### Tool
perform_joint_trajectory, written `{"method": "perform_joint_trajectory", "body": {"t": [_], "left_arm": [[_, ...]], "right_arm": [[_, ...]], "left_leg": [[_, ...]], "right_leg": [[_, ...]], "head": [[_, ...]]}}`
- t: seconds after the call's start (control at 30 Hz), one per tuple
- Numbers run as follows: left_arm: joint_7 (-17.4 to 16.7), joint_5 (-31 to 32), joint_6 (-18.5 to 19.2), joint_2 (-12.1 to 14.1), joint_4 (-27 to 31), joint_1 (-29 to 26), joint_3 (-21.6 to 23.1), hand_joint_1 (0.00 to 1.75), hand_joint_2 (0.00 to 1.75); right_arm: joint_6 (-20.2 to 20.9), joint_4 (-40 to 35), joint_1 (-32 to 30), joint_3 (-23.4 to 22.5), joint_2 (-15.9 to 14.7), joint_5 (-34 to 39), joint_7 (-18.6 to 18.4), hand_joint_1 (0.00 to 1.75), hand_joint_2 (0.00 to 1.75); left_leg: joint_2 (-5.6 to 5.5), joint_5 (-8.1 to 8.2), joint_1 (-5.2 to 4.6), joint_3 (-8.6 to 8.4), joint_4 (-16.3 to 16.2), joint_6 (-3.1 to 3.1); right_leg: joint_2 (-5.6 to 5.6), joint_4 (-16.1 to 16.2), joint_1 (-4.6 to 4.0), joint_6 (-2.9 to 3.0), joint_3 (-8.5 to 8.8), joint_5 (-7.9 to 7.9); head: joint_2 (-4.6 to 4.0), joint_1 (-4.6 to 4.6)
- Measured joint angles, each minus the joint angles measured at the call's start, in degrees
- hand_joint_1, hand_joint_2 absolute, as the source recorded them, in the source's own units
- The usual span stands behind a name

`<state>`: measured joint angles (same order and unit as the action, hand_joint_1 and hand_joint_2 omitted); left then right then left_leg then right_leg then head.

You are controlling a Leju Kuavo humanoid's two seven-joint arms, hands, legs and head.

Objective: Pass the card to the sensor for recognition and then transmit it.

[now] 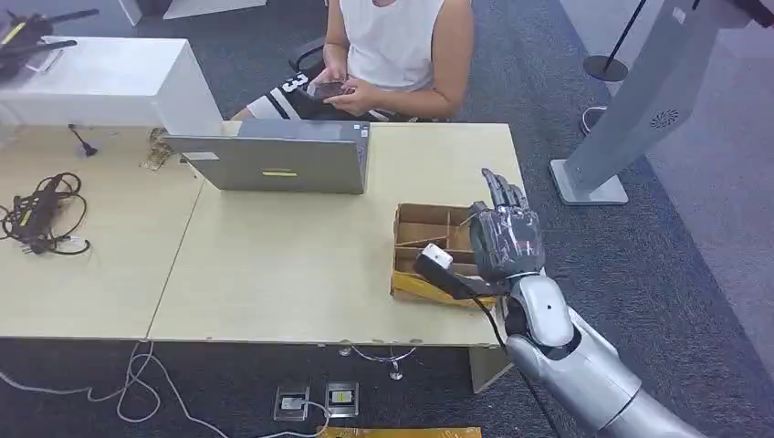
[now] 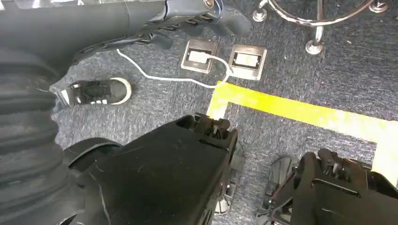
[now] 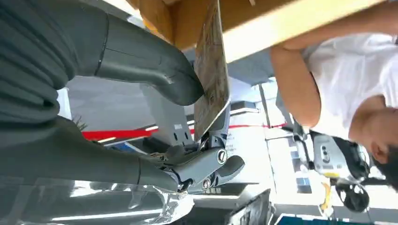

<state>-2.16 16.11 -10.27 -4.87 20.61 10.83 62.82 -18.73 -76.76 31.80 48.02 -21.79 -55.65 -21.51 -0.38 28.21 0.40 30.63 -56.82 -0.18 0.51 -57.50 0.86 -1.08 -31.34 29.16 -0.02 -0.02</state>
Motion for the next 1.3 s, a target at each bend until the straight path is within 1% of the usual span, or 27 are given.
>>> {"method": "perform_joint_trajectory", "body": {"t": [0.1, 0.2, 0.3, 0.37, 0.5, 0.6, 0.7, 0.8, 0.9, 0.97, 1.3], "left_arm": [[0.00, 0.70, 0.00, -0.30, 0.00, 0.06, 0.04, 0.00, 1.75], [0.00, 1.40, 0.00, -0.48, 0.00, 0.15, 0.04, 0.00, 1.75], [0.00, 2.51, 0.02, -0.76, 0.00, 0.30, 0.15, 0.00, 1.75], [0.00, 2.97, 0.07, -0.98, 0.00, 0.43, 0.28, 0.00, 1.75], [0.07, 3.56, 2.23, -1.22, 0.00, 0.76, 0.31, 0.00, 1.75], [0.48, 4.54, 3.47, -1.38, 0.00, 1.05, 0.39, 0.00, 1.75], [0.83, 5.73, 3.65, -1.66, 0.00, 1.20, 0.42, 0.00, 1.75], [0.85, 6.75, 3.87, -1.81, 0.00, 1.43, 0.44, 0.00, 1.75], [0.85, 7.34, 5.92, -2.01, 0.00, 1.66, 0.42, 0.00, 1.75], [0.85, 7.52, 6.60, -2.12, 0.00, 1.84, 0.42, 0.00, 1.75], [0.85, 7.95, 6.69, -2.16, 0.00, 1.90, 0.42, 0.00, 1.75]], "right_arm": [[0.72, -1.02, 2.75, -0.50, 0.11, -0.35, 0.02, 1.75, 1.75], [2.31, -1.33, 5.00, -0.87, 0.64, -0.65, 0.15, 1.75, 1.75], [5.90, -1.09, 7.38, -0.85, 1.70, -1.73, 0.94, 1.75, 1.75], [7.19, -0.39, 8.73, -0.74, 2.43, -2.25, 1.60, 1.75, 1.75], [7.80, 1.16, 10.30, -0.54, 3.76, -2.38, 2.38, 1.75, 1.75], [10.47, 3.28, 11.52, -0.17, 4.76, -3.30, 2.51, 1.75, 1.75], [12.89, 6.38, 13.30, 0.33, 5.90, -4.65, 2.49, 1.75, 1.75], [14.23, 10.72, 15.28, 0.81, 7.45, -5.77, 2.32, 1.75, 1.75], [14.56, 14.86, 16.90, 1.40, 8.79, -6.53, 2.06, 1.75, 1.75], [14.58, 17.00, 17.44, 1.60, 9.55, -6.62, 1.88, 1.75, 1.75], [14.36, 23.39, 18.95, 2.10, 11.82, -6.97, 1.38, 1.75, 1.75]], "left_leg": [[0.00, 0.00, 0.00, 0.00, 0.00, 0.00], [0.00, 0.00, 0.00, 0.00, 0.00, 0.00], [0.01, 0.00, 0.00, 0.01, 0.00, 0.00], [0.00, 0.00, 0.01, 0.01, 0.00, 0.00], [-0.02, 0.00, 0.01, 0.03, 0.00, 0.00], [-0.02, 0.00, 0.01, 0.05, 0.00, 0.00], [-0.05, 0.00, 0.01, 0.07, 0.00, 0.00], [-0.05, 0.00, 0.00, 0.08, 0.00, 0.00], [-0.12, -0.01, 0.00, 0.08, 0.00, 0.00], [-0.12, -0.01, 0.01, 0.09, 0.00, 0.00], [-0.10, -0.01, 0.01, 0.10, 0.00, 0.00]], "right_leg": [[-0.01, 0.00, 0.00, 0.00, 0.00, 0.00], [0.00, 0.00, -0.01, 0.00, 0.01, 0.00], [0.00, -0.01, -0.01, 0.00, 0.00, 0.00], [0.00, 0.00, -0.01, 0.00, -0.01, 0.00], [0.02, -0.01, -0.01, 0.00, -0.01, 0.00], [0.02, -0.01, -0.01, 0.00, -0.02, 0.00], [0.05, -0.01, -0.01, 0.00, -0.02, 0.00], [0.04, -0.01, 0.00, 0.00, -0.04, 0.00], [0.10, -0.01, -0.01, 0.00, -0.04, 0.00], [0.10, -0.01, -0.01, 0.00, -0.04, 0.00], [0.07, -0.01, -0.01, 0.01, -0.07, 0.00]], "head": [[0.00, 0.00], [0.00, 0.00], [0.00, 0.00], [0.00, 0.00], [0.00, -0.02], [0.00, 0.00], [0.00, 0.02], [0.00, 0.00], [0.00, -0.02], [0.00, 0.00], [0.00, 0.00]]}}
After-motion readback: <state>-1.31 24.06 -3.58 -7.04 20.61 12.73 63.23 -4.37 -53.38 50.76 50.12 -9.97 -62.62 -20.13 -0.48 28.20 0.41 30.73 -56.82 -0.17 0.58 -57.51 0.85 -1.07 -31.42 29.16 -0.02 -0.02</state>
